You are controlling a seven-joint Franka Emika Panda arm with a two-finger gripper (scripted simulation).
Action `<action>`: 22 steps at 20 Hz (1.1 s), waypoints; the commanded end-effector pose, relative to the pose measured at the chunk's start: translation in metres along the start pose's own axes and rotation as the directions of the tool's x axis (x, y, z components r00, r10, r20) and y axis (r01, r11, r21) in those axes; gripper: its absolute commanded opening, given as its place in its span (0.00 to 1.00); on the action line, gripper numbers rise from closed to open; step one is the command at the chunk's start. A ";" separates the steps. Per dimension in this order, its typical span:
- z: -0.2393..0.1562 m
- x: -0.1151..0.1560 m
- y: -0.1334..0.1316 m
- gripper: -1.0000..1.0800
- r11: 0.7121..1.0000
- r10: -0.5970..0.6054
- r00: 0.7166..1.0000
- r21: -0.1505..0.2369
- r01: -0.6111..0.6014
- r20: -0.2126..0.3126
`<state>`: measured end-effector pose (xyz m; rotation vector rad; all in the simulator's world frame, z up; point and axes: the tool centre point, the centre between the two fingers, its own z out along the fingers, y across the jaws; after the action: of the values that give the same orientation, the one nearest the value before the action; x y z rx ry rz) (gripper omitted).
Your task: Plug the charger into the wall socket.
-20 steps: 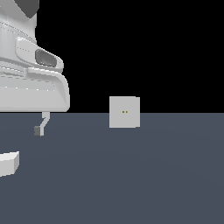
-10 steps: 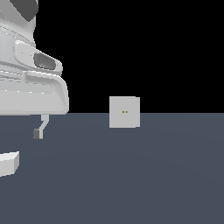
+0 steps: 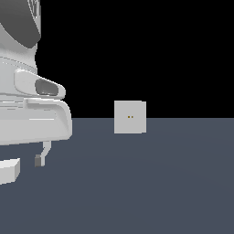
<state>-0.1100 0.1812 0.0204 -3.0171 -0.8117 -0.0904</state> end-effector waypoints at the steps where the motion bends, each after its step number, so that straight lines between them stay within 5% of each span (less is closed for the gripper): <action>1: 0.006 0.000 0.000 0.96 1.000 0.000 1.000 -0.001 0.000 -0.001; 4: 0.009 0.000 0.000 0.96 1.000 0.000 1.000 -0.001 0.000 -0.001; 5: 0.009 0.000 0.000 0.00 1.000 0.000 1.000 -0.001 0.000 -0.001; 22: 0.002 0.002 0.019 0.00 1.000 0.031 1.000 -0.002 -0.031 -0.001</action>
<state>-0.1028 0.1715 0.0161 -3.0253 -0.7819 -0.0911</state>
